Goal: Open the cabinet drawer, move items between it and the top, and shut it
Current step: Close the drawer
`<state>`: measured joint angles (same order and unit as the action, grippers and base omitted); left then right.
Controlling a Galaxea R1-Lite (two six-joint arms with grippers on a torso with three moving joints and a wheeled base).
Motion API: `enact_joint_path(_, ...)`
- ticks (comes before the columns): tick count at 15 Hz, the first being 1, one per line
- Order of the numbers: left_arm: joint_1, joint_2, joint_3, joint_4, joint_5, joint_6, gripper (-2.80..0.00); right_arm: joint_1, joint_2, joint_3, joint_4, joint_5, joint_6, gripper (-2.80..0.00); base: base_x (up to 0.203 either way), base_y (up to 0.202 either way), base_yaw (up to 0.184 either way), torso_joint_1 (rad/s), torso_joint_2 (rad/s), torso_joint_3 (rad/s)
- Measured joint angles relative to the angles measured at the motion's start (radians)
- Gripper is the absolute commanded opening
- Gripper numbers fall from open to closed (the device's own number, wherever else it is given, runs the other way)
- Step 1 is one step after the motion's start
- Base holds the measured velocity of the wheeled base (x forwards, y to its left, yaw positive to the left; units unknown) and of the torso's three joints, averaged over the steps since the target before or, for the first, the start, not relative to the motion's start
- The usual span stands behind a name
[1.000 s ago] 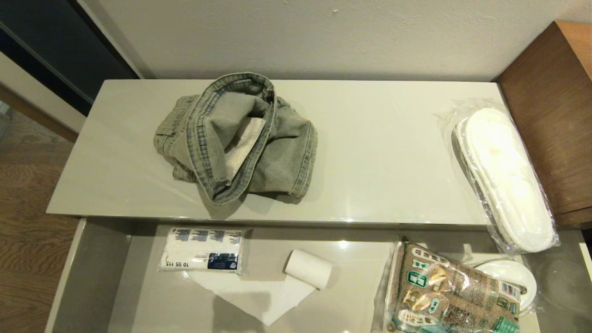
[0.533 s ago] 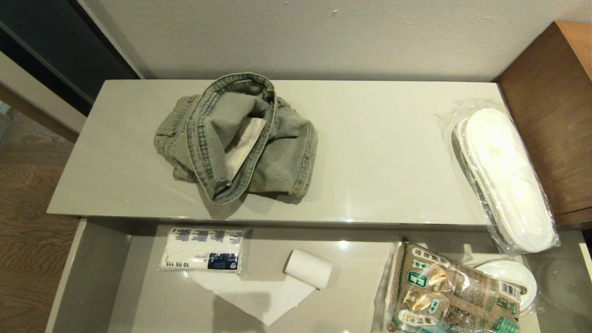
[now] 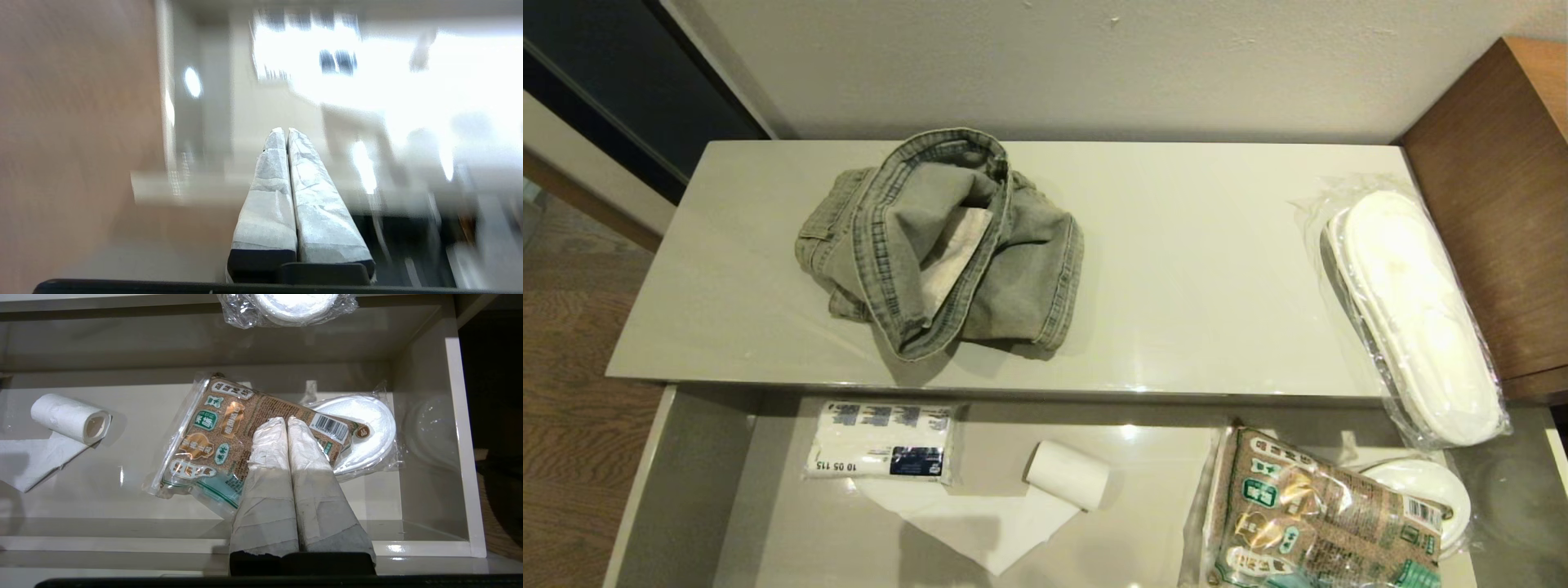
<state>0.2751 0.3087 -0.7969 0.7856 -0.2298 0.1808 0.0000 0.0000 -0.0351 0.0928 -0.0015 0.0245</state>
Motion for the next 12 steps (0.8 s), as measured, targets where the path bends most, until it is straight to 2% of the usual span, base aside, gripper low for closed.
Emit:
enact_joint_path(3, 0.032, -0.014, 0.231, -0.372, 0.005, -0.018, -2.80, 0.000, 0.000, 0.000, 0.000, 0.000, 0.000, -2.80, 0.000, 0.000, 0.000, 0.000, 0.00, 0.000)
enact_joint_path(4, 0.046, -0.020, 0.288, -0.465, 0.009, -0.025, -2.80, 0.000, 0.000, 0.000, 0.000, 0.000, 0.000, -2.80, 0.000, 0.000, 0.000, 0.000, 0.00, 0.000)
enact_joint_path(8, 0.068, -0.034, 0.515, -0.707, 0.014, -0.035, -2.80, 0.000, 0.000, 0.000, 0.000, 0.000, 0.000, -2.80, 0.000, 0.000, 0.000, 0.000, 0.00, 0.000)
enact_joint_path(10, 0.073, -0.037, 0.682, -0.865, 0.031, -0.044, -2.80, 0.000, 0.000, 0.000, 0.000, 0.000, 0.000, -2.80, 0.000, 0.000, 0.000, 0.000, 0.00, 0.000)
enact_joint_path(12, 0.078, -0.039, 0.768, -0.962, 0.061, -0.052, -2.80, 0.000, 0.000, 0.000, 0.000, 0.000, 0.000, -2.80, 0.000, 0.000, 0.000, 0.000, 0.00, 0.000)
